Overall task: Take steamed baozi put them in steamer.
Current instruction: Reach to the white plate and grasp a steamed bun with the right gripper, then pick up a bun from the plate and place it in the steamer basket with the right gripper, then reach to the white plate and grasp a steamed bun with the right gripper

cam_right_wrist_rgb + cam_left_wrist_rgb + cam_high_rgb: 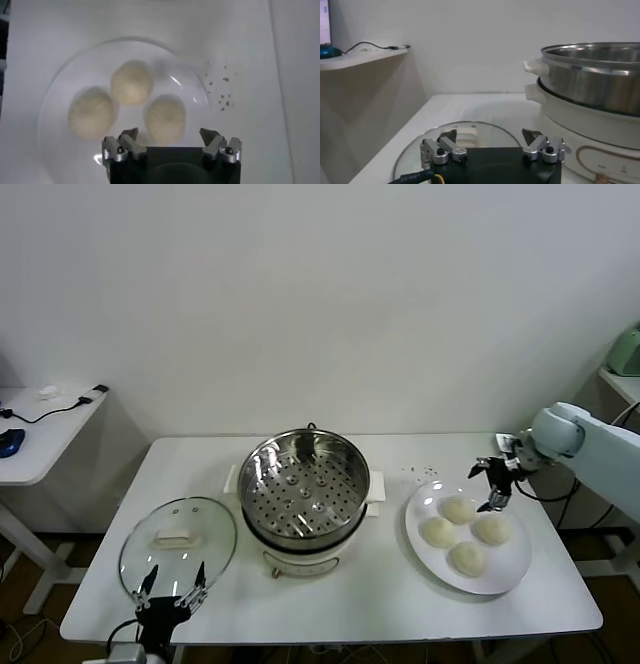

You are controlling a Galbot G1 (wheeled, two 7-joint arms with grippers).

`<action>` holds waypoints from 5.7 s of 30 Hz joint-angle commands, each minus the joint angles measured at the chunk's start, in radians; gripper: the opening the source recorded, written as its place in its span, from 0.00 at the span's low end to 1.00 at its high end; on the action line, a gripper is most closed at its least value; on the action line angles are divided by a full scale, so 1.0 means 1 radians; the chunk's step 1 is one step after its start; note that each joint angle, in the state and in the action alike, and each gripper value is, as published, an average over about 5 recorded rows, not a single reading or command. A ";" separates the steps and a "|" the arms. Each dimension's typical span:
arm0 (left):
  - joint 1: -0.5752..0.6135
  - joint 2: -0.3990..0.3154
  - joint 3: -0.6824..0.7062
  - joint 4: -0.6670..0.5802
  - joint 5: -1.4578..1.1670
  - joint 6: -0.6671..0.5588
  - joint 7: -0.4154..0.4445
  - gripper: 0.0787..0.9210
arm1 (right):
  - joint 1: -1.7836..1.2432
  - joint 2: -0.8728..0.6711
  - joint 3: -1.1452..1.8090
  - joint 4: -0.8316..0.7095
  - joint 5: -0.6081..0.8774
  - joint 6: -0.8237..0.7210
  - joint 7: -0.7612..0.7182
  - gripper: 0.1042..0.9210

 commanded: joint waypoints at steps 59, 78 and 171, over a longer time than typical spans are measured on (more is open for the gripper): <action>0.070 -0.018 0.032 -0.066 0.031 0.008 -0.020 0.88 | 0.753 0.612 -0.409 0.242 0.228 0.538 -0.127 0.66; 0.060 -0.033 0.030 -0.058 0.027 0.006 -0.031 0.88 | 0.257 0.865 -0.212 -0.292 -0.417 0.902 0.006 0.66; 0.063 -0.054 0.050 -0.039 0.026 -0.007 -0.055 0.88 | 0.160 0.140 -0.501 0.179 0.315 -0.159 0.288 0.80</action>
